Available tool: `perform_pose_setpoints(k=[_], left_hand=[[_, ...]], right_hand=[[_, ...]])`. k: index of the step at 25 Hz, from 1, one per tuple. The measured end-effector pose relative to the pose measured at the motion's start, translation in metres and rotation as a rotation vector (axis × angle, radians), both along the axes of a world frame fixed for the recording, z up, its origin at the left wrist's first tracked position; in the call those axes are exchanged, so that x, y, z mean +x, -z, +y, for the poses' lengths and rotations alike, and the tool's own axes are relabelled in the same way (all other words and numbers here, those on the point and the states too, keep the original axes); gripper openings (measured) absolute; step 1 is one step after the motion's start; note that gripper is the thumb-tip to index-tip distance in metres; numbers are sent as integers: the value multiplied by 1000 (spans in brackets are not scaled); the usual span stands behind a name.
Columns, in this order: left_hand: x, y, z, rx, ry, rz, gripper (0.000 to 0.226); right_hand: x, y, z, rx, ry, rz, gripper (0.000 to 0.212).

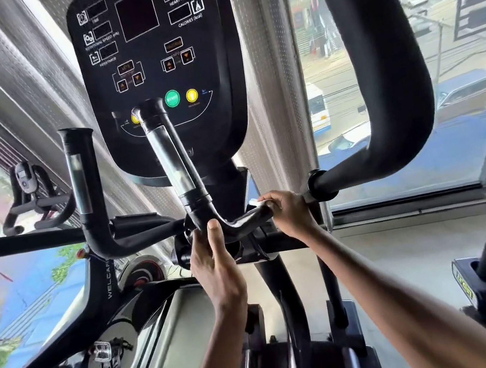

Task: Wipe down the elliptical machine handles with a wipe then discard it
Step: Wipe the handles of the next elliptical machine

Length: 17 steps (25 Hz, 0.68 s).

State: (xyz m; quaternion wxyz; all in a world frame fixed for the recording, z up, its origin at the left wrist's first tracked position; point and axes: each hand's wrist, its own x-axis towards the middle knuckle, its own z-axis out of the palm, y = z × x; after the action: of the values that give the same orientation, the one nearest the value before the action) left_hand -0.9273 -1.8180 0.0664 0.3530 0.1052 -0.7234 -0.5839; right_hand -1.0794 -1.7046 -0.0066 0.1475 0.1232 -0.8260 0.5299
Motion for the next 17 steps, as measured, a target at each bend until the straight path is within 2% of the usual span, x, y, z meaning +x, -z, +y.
perform_pose_setpoints(k=[2,3,5,8,9,13,17], left_hand=[[-3,1,1,21,-1,-17,82],[-3,1,3,34,3,-17,82],[-2,1,6,45,5,30,66],[2,-6,15,27,36,75,28],[3,-7,17,26,49,71,26],[1,-3,16,14,50,89,41],[0,0,13,6,25,79,27]], right_hand=[[3,1,-2,-10,-30,36,29],[3,2,-1,-32,-23,25,28],[-2,6,3,-80,0,-11,27],[-5,14,5,-91,0,-30,24],[-7,16,6,-115,-2,-62,23],[-4,27,4,-231,83,-169,20],[27,30,-11,-468,187,-138,18]])
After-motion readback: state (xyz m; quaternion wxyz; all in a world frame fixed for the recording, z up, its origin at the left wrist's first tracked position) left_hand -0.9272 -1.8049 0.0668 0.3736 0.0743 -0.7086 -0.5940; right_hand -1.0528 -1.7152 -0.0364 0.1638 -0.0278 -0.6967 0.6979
